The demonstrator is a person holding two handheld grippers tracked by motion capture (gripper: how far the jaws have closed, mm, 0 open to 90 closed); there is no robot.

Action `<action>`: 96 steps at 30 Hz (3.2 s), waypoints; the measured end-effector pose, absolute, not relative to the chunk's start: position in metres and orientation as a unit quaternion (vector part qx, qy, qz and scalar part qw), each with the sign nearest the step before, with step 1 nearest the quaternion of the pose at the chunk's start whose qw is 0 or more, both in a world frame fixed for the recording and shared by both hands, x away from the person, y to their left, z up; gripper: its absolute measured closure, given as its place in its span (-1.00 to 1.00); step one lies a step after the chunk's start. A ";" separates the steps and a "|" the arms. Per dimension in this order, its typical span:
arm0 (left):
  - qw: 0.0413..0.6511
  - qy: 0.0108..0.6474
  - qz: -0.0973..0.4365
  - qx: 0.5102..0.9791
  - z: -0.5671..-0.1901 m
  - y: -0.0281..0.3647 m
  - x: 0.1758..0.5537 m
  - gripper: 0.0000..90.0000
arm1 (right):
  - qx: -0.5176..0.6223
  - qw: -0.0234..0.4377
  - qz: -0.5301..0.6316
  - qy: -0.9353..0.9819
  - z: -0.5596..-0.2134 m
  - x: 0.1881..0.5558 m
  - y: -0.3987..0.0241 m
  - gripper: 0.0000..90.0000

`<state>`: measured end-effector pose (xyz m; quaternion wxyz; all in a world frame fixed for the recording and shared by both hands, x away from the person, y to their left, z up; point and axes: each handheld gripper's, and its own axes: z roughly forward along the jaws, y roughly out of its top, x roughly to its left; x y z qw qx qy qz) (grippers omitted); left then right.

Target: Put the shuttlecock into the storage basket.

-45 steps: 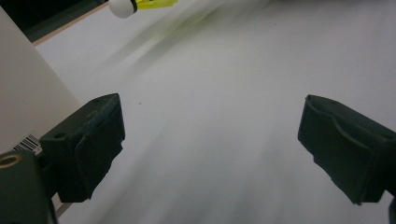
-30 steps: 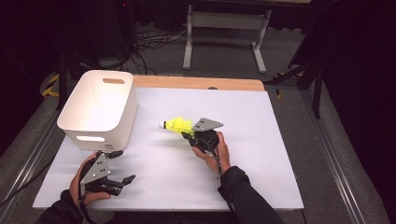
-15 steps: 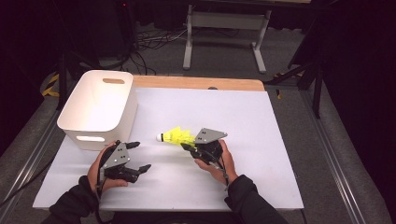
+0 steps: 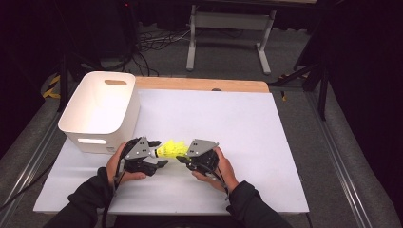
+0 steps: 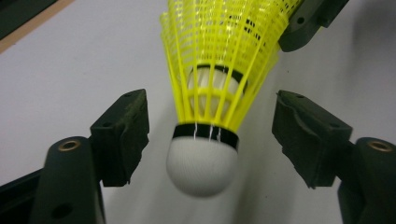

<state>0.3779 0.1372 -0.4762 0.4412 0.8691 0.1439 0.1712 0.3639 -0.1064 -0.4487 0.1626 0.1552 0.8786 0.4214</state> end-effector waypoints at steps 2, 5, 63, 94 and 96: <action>0.432 0.137 0.167 0.876 -0.478 0.133 0.379 -0.23 | 0.142 0.166 0.407 0.887 -0.450 0.362 -0.102 0.92; 0.426 0.134 0.163 0.880 -0.479 0.128 0.379 -0.13 | 0.128 0.175 0.390 0.895 -0.450 0.361 -0.098 0.91; 0.553 0.134 0.216 0.794 -0.467 0.139 0.368 0.19 | 0.139 0.200 0.400 0.884 -0.376 0.345 -0.095 -0.40; 0.560 0.136 0.226 0.786 -0.463 0.147 0.364 0.18 | 0.153 0.263 0.458 0.835 -0.369 0.335 -0.131 -0.42; 0.560 0.137 0.225 0.785 -0.463 0.148 0.364 0.18 | 0.156 0.269 0.455 0.835 -0.371 0.335 -0.134 -0.42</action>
